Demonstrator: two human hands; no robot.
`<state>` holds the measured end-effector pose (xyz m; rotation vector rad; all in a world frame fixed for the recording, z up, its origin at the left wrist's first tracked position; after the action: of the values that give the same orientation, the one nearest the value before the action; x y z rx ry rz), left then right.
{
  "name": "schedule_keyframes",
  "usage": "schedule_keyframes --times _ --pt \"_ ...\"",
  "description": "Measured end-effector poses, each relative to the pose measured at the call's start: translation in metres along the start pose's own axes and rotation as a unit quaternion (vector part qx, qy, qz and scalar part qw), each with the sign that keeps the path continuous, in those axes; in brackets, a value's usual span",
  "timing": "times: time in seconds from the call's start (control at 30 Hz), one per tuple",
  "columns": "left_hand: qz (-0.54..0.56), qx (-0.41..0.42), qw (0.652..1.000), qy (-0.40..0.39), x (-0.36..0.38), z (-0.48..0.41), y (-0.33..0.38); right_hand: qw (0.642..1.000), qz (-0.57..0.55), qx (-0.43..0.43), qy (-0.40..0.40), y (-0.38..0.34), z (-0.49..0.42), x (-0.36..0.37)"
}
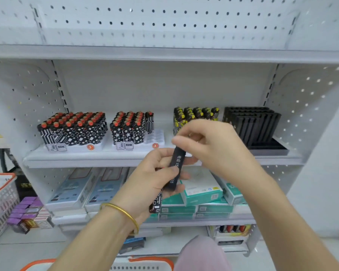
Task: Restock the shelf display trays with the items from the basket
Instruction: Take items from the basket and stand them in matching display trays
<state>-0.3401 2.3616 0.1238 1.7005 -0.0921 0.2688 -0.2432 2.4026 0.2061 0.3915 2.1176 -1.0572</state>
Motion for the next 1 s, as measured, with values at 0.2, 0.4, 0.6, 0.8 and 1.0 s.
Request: schedule_keyframes --times 0.2,0.4,0.6,0.8,1.0 --pt "-0.118 0.031 0.992 -0.031 0.059 -0.012 -0.034 0.992 -0.039 0.113 0.039 0.074 0.035 -0.018" --pt "-0.079 -0.033 0.996 -0.032 0.087 -0.021 -0.051 0.965 -0.046 0.143 0.213 0.123 0.029 -0.113" --pt "0.04 -0.115 0.993 -0.004 0.102 -0.031 -0.063 0.971 0.045 0.108 0.209 0.14 0.0 -0.118" --pt "0.136 -0.138 0.98 -0.045 0.109 -0.033 -0.068 0.978 0.069 0.075 0.181 0.145 -0.008 -0.108" --pt "0.135 -0.069 0.985 -0.08 0.107 -0.031 -0.056 0.979 0.083 0.048 0.18 0.149 -0.001 -0.092"
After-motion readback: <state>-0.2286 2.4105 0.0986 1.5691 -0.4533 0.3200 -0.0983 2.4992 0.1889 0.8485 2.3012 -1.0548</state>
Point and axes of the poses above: each hand's wrist, its own z-axis away from the middle knuckle, its own x-axis out of the palm, y = z × x, the point moved 7 cm from there along -z, towards the middle knuckle, and after that the axes turned 5 degrees about x, right-handed, at the moved point
